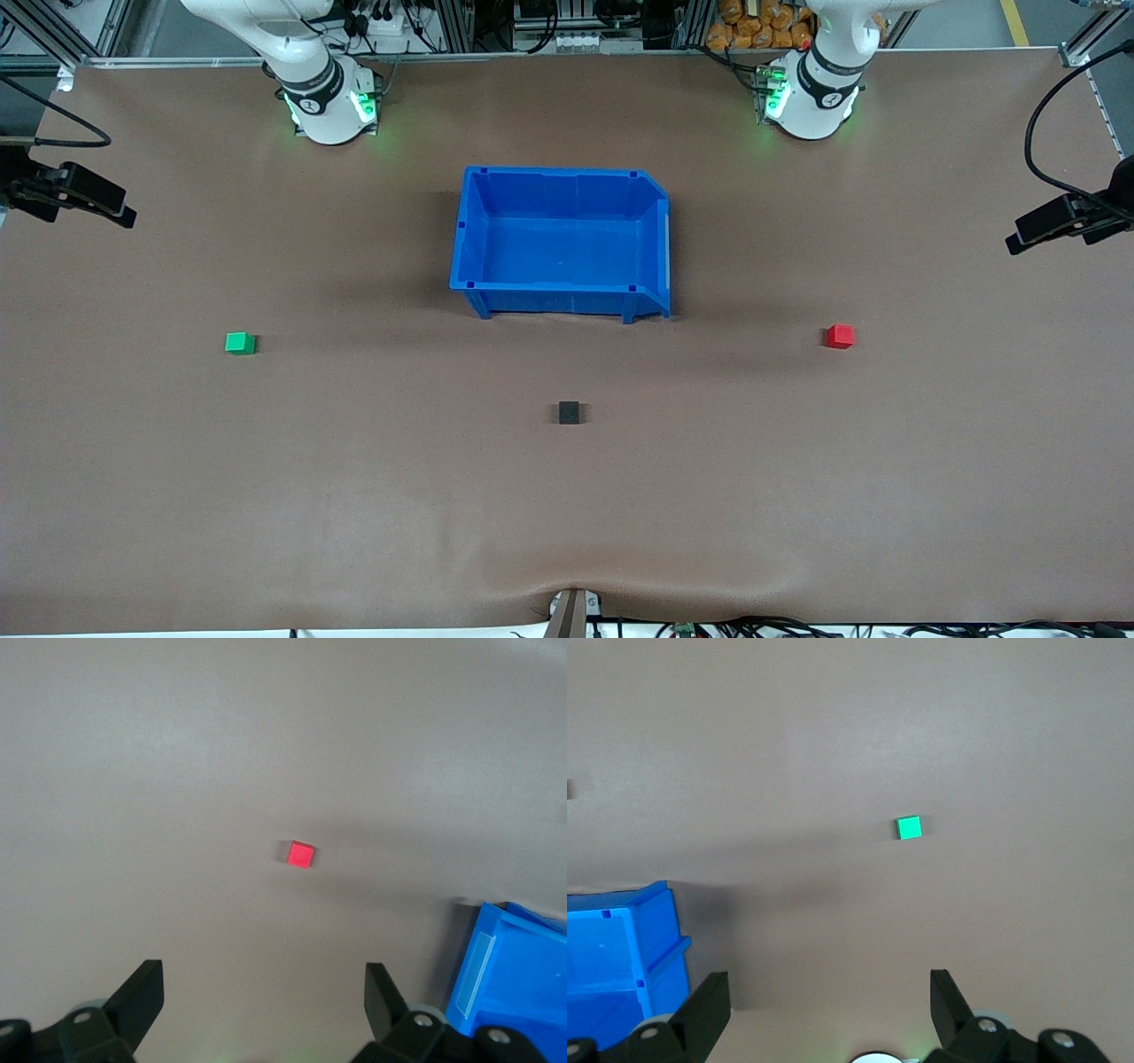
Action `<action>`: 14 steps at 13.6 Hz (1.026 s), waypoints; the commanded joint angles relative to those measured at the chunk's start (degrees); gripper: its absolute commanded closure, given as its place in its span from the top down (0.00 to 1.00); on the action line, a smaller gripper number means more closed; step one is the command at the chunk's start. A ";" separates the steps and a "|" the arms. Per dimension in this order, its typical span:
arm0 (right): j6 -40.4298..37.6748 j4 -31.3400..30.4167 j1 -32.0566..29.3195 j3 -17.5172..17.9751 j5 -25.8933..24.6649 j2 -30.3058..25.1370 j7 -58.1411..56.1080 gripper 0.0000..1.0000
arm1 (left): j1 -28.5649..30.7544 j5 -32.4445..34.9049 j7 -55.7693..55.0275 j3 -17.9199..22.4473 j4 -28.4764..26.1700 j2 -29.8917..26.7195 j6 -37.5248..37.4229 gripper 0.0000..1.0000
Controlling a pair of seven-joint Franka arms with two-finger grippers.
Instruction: Attach green and red cubes to black cube
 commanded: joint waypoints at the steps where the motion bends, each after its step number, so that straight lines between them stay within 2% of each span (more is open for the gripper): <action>1: -0.38 0.62 0.23 0.08 -1.06 0.16 0.80 1.00 | 0.79 -0.85 0.46 -0.32 1.61 0.56 -1.01 1.00; 8: -0.02 0.71 -0.03 0.08 -1.15 0.25 0.80 1.00 | 0.96 -0.67 0.81 -0.06 1.96 1.88 -1.01 1.00; 14: 0.59 0.80 0.14 0.08 -1.15 0.51 0.80 1.00 | 1.22 -1.54 0.46 2.14 1.96 6.36 -0.48 1.00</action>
